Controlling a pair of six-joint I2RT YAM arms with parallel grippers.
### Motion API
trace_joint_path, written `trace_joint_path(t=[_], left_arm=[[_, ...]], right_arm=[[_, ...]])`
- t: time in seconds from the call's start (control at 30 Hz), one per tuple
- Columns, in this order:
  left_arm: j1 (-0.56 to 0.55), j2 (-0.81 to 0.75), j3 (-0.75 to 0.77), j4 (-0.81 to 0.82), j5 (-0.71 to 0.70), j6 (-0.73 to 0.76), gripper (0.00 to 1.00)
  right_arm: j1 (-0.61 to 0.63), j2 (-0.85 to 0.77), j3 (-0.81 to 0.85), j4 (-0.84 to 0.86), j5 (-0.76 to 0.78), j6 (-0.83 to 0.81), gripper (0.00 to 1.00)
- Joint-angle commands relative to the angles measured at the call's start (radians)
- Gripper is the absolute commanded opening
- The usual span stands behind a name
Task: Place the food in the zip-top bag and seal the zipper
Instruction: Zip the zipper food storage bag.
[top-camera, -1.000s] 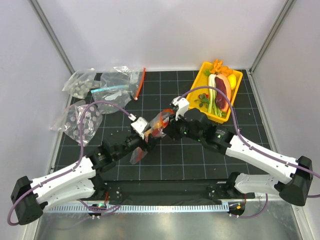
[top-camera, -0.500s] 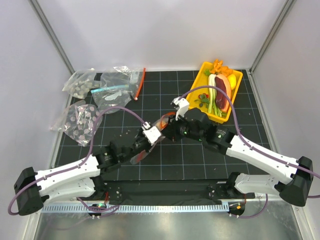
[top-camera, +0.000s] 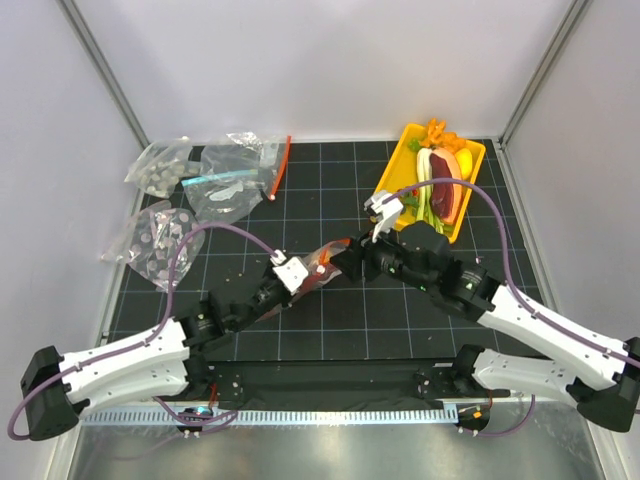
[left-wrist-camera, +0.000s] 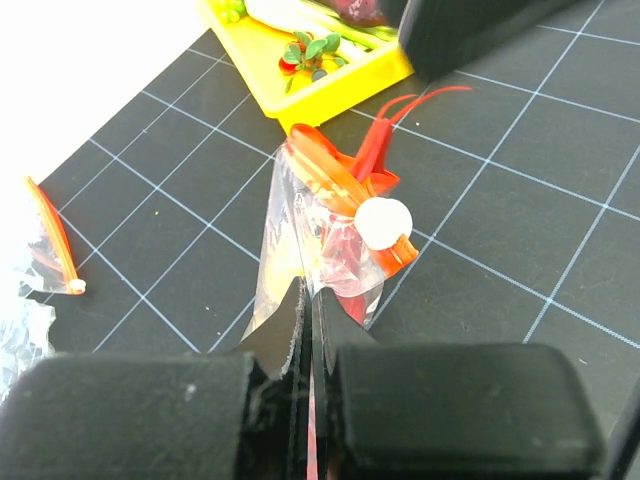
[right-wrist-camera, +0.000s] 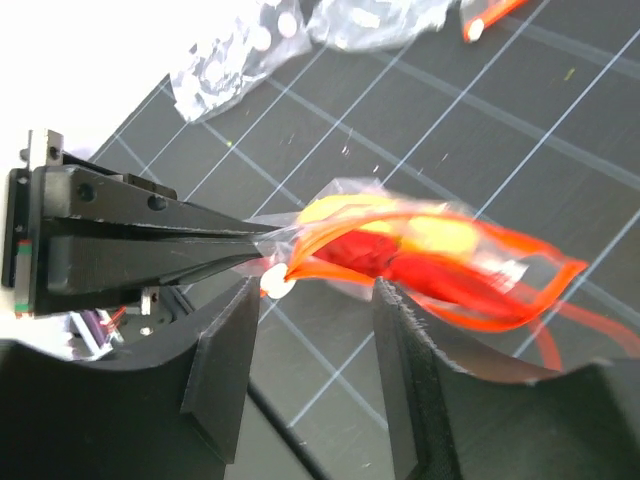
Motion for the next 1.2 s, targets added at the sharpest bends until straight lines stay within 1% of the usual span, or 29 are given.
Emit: trace_joint_path(t=[0.0, 0.07, 0.1, 0.13, 0.17, 0.2, 0.23, 0.27, 0.3, 0.37, 0.43, 0.5, 0.53, 0.57, 0.63, 0.67, 0.7, 0.77, 0.9, 1.0, 1.1, 1.13, 1.17], left_arm=[[-0.001, -0.04, -0.01, 0.089, 0.003, 0.005, 0.0], [-0.001, -0.046, -0.021, 0.097, -0.003, 0.014, 0.0], [-0.001, -0.052, -0.024, 0.097, -0.004, 0.016, 0.0], [-0.001, -0.055, -0.027, 0.1, -0.014, 0.017, 0.0], [-0.001, -0.06, -0.035, 0.101, -0.02, 0.02, 0.0], [-0.001, -0.067, -0.038, 0.101, -0.024, 0.029, 0.0], [-0.001, -0.072, -0.039, 0.1, -0.03, 0.034, 0.0], [-0.001, -0.078, -0.047, 0.098, -0.04, 0.034, 0.0], [0.0, -0.083, -0.049, 0.094, -0.041, 0.036, 0.0], [0.0, -0.1, -0.044, 0.069, -0.044, 0.031, 0.0], [0.002, -0.104, -0.038, 0.051, -0.044, 0.025, 0.0], [0.003, -0.11, -0.027, 0.028, -0.021, 0.022, 0.0], [0.003, -0.107, -0.026, 0.025, -0.012, 0.02, 0.0], [0.005, -0.103, -0.019, 0.018, -0.004, 0.017, 0.0], [0.005, -0.097, 0.0, -0.011, 0.009, 0.007, 0.0], [0.005, -0.094, 0.007, -0.021, 0.015, 0.003, 0.0], [0.006, -0.094, 0.01, -0.035, 0.02, -0.003, 0.0], [0.005, -0.095, 0.016, -0.044, 0.025, -0.024, 0.0], [0.005, -0.129, 0.02, -0.075, 0.06, -0.055, 0.0], [0.007, -0.152, 0.025, -0.107, 0.089, -0.088, 0.0], [0.006, -0.16, 0.027, -0.127, 0.103, -0.107, 0.0], [0.007, -0.157, 0.03, -0.13, 0.106, -0.112, 0.0], [0.005, -0.153, 0.033, -0.141, 0.115, -0.113, 0.0]], right_arm=[[-0.001, -0.047, -0.011, 0.028, 0.027, -0.131, 0.53], [-0.001, -0.07, -0.022, 0.028, 0.006, -0.213, 0.49], [-0.001, -0.074, -0.031, 0.04, -0.011, -0.241, 0.49], [-0.001, -0.079, -0.041, 0.05, -0.065, -0.275, 0.51], [-0.001, -0.084, -0.07, 0.065, -0.105, -0.306, 0.55], [-0.001, -0.087, -0.092, 0.103, -0.143, -0.394, 0.56], [-0.001, -0.091, -0.13, 0.128, -0.168, -0.412, 0.57], [0.001, -0.094, -0.149, 0.158, -0.165, -0.415, 0.57], [0.001, -0.096, -0.163, 0.2, -0.172, -0.454, 0.57], [0.001, -0.096, -0.195, 0.227, -0.212, -0.508, 0.58], [0.001, -0.088, -0.203, 0.237, -0.234, -0.592, 0.59], [0.001, -0.073, -0.192, 0.228, -0.248, -0.67, 0.57], [0.001, -0.068, -0.187, 0.225, -0.24, -0.694, 0.56], [0.002, -0.065, -0.18, 0.223, -0.237, -0.715, 0.52], [0.028, -0.071, -0.195, 0.254, -0.222, -0.769, 0.49], [0.044, -0.077, -0.209, 0.269, -0.215, -0.863, 0.49], [0.061, -0.083, -0.225, 0.319, -0.2, -0.914, 0.49], [0.091, -0.085, -0.264, 0.364, -0.16, -1.023, 0.49], [0.108, -0.082, -0.285, 0.436, -0.192, -1.119, 0.51], [0.145, -0.077, -0.275, 0.41, -0.197, -1.163, 0.52], [0.203, -0.064, -0.261, 0.389, -0.156, -1.218, 0.43], [0.226, -0.055, -0.261, 0.389, -0.127, -1.237, 0.4], [0.266, -0.042, -0.262, 0.393, -0.069, -1.249, 0.4]])
